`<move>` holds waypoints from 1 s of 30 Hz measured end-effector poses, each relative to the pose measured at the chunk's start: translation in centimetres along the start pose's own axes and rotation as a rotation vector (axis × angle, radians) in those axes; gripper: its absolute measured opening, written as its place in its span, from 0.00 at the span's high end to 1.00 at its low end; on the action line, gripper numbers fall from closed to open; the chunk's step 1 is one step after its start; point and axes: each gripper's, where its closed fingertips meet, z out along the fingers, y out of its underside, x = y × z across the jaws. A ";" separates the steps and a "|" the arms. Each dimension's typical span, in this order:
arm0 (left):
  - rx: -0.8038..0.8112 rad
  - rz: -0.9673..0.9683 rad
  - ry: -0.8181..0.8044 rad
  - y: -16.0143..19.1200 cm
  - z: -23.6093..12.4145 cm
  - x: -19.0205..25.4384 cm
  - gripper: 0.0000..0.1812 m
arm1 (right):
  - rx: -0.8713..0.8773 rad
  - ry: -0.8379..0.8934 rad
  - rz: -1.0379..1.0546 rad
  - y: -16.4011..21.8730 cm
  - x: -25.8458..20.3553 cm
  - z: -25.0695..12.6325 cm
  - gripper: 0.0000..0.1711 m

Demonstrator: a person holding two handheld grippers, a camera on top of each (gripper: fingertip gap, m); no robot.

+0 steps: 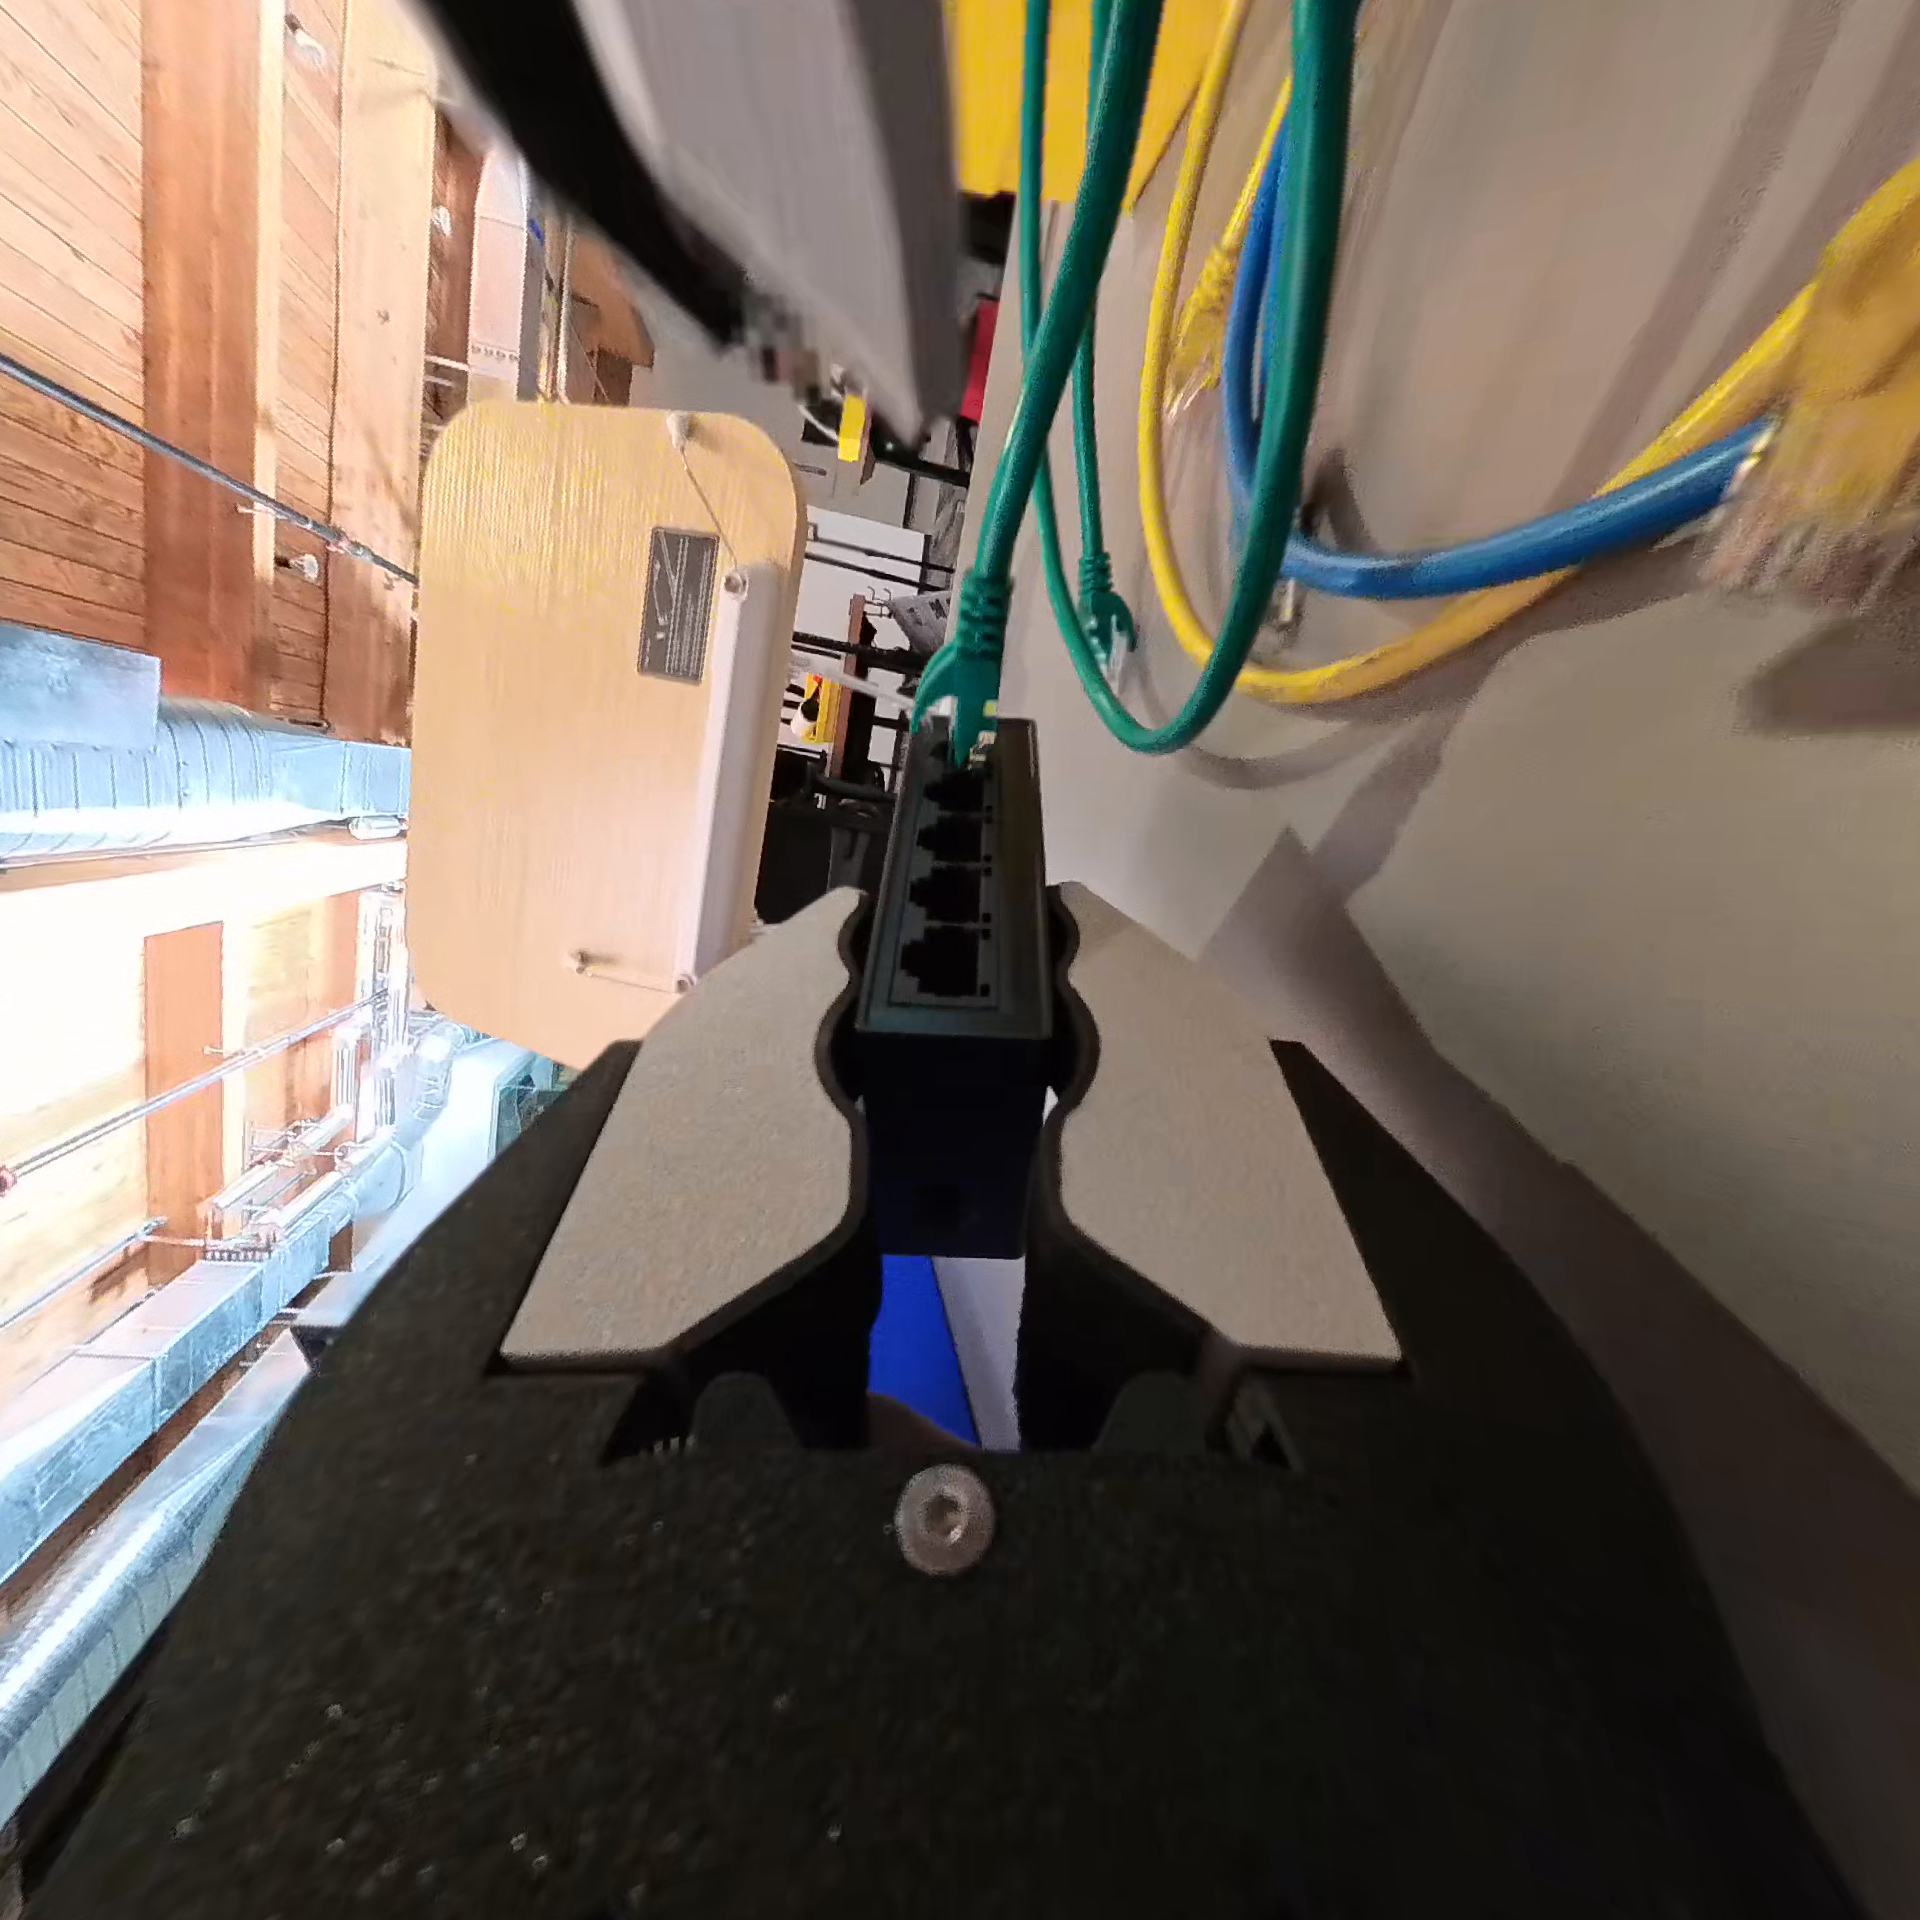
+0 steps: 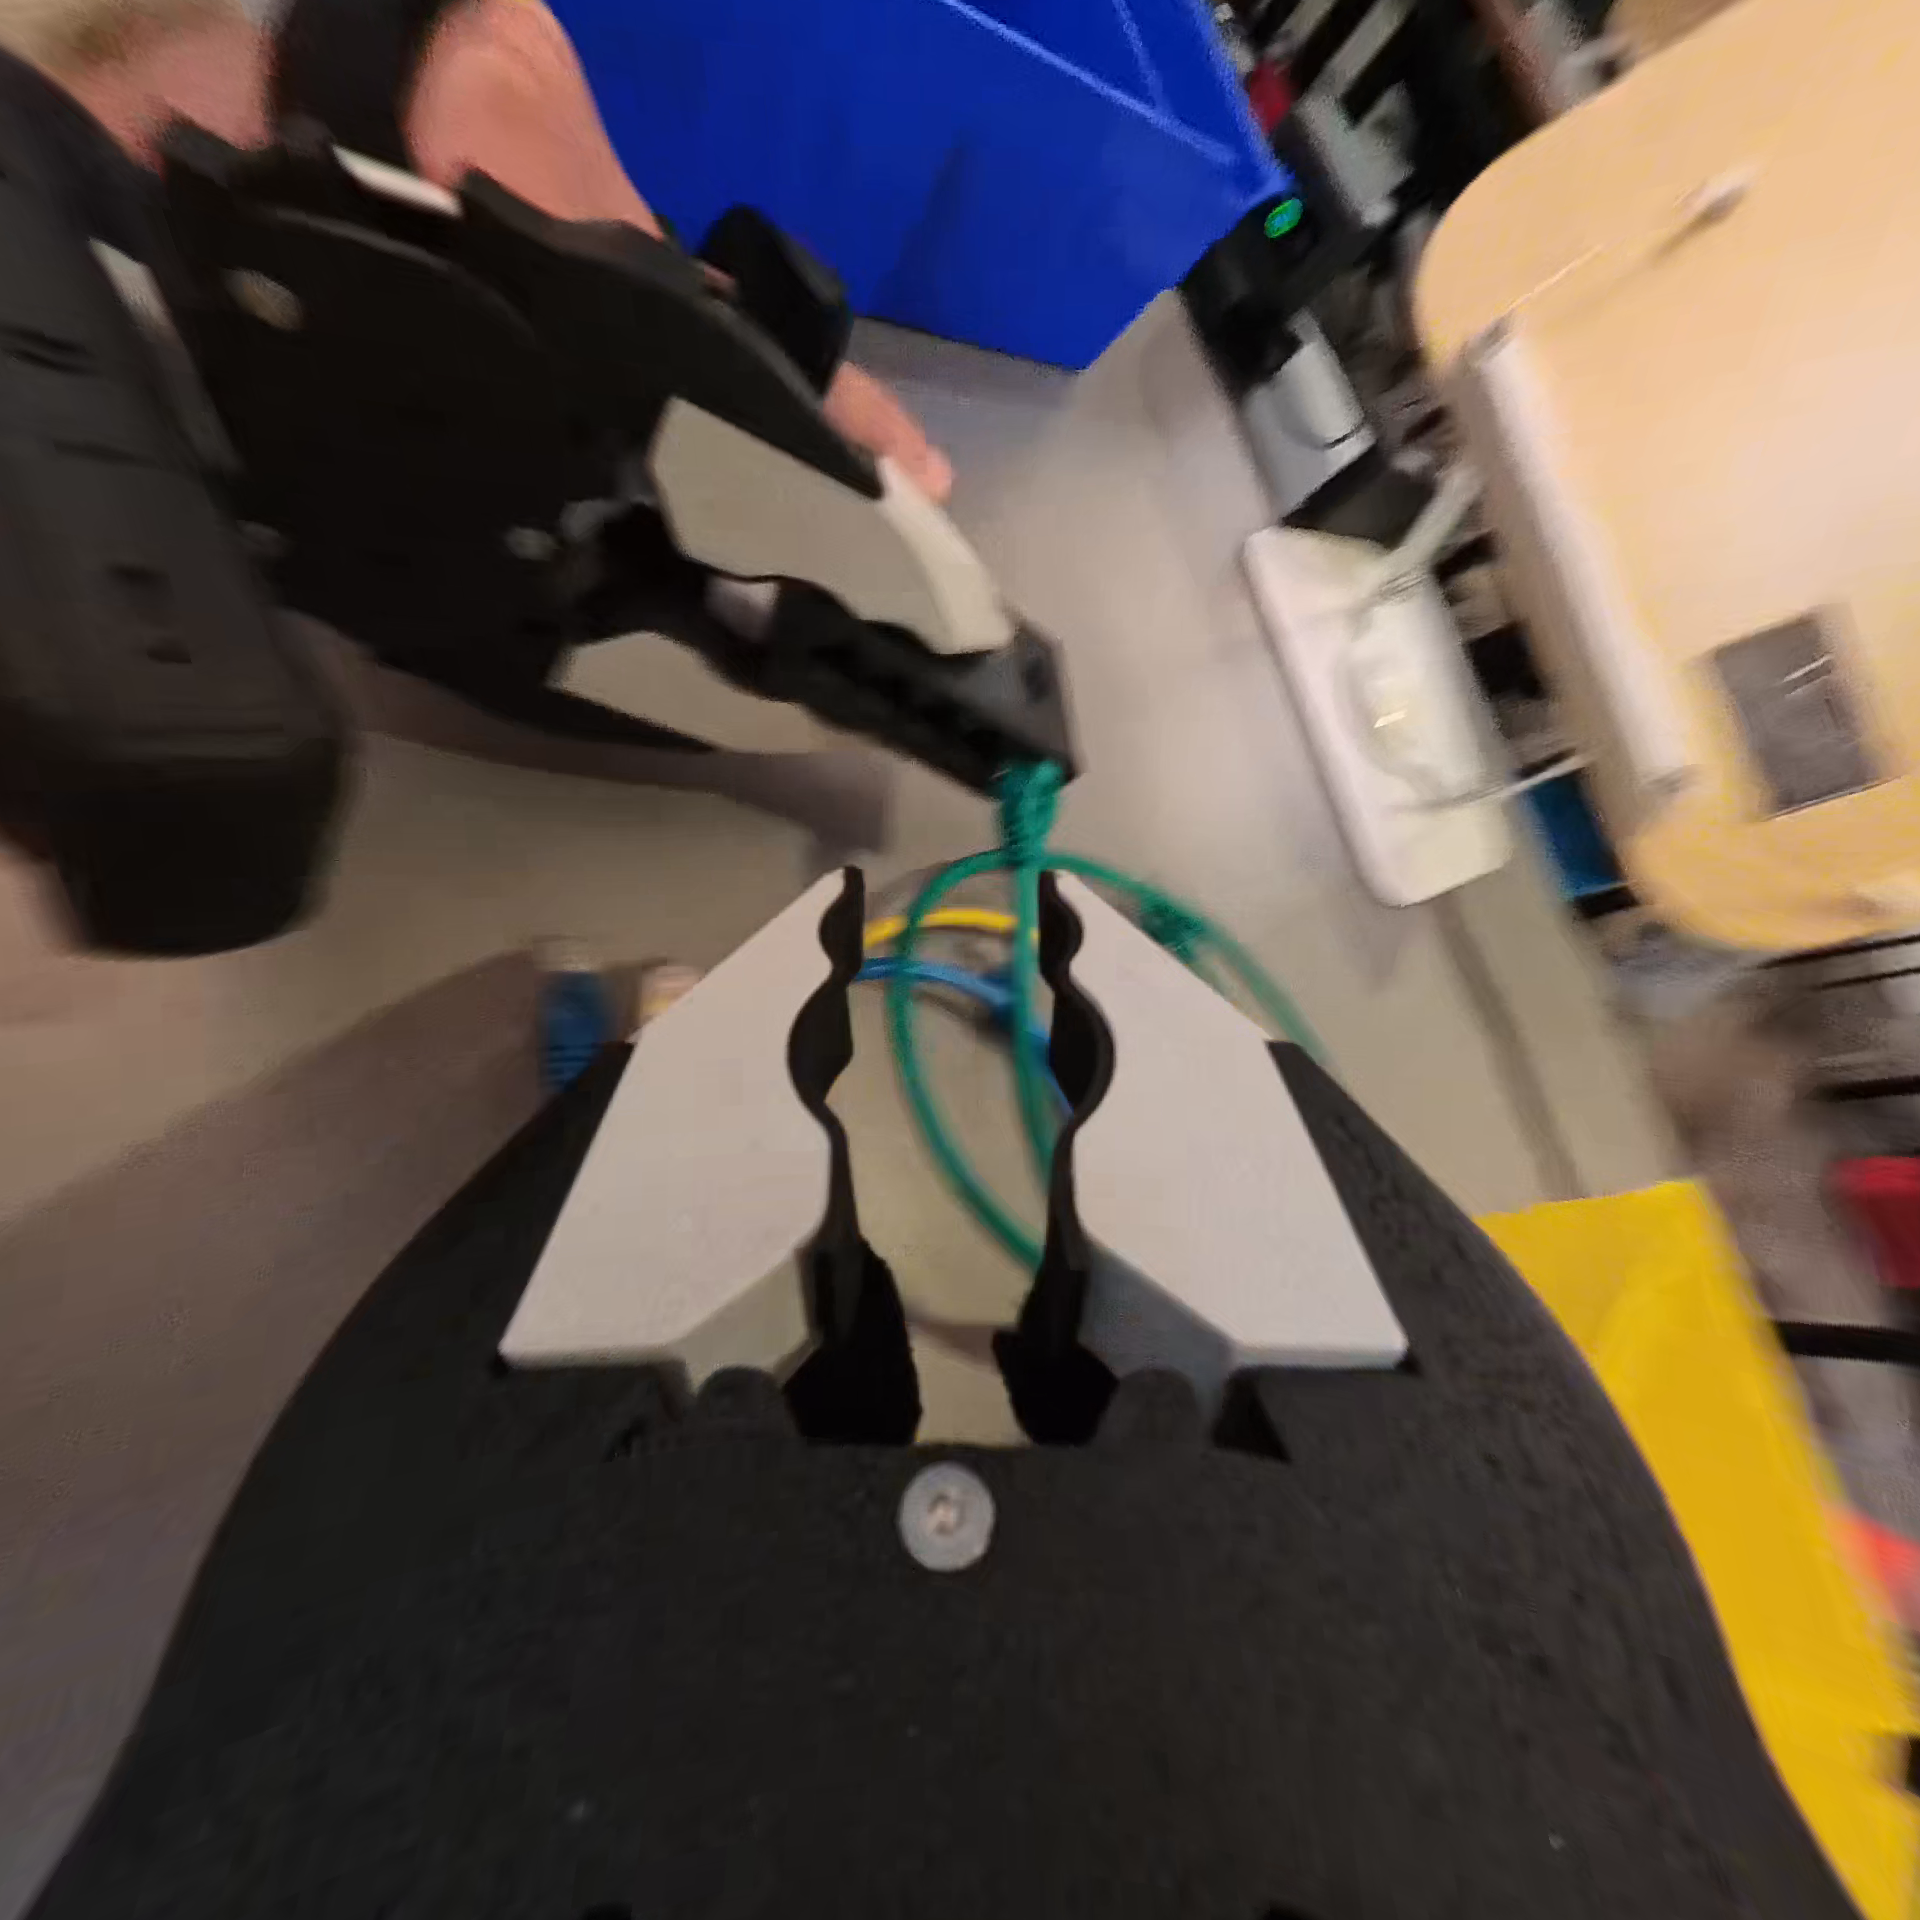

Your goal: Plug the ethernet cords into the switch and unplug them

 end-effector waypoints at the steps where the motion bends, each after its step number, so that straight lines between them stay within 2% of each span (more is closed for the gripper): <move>1: 0.004 0.004 0.003 -0.2 -0.1 0.1 0.84 | -0.016 0.059 -0.101 -0.1 0.9 0.8 0.81; 5: 0.024 0.006 0.007 -0.8 -0.4 0.3 0.84 | -0.098 0.132 -0.417 1.0 1.6 4.3 0.80; 8: 0.034 0.003 0.006 -1.2 -0.6 0.2 0.84 | -0.111 0.159 -0.497 1.2 1.4 5.5 0.82; 17: 0.041 -0.016 0.004 -1.4 -0.8 -0.3 0.84 | -0.086 0.219 -0.542 0.7 1.6 5.4 0.85; 21: 0.047 -0.020 0.009 -1.4 -0.8 -0.2 0.84 | -0.064 0.207 -0.555 0.6 1.4 5.3 0.85; 24: 0.051 -0.022 0.008 -1.3 -0.8 -0.3 0.84 | -0.030 0.210 -0.573 0.1 1.2 4.9 0.90; 30: 0.052 0.000 -0.001 -1.5 -0.8 -0.2 0.84 | -0.032 0.196 -0.560 0.4 1.3 5.1 0.90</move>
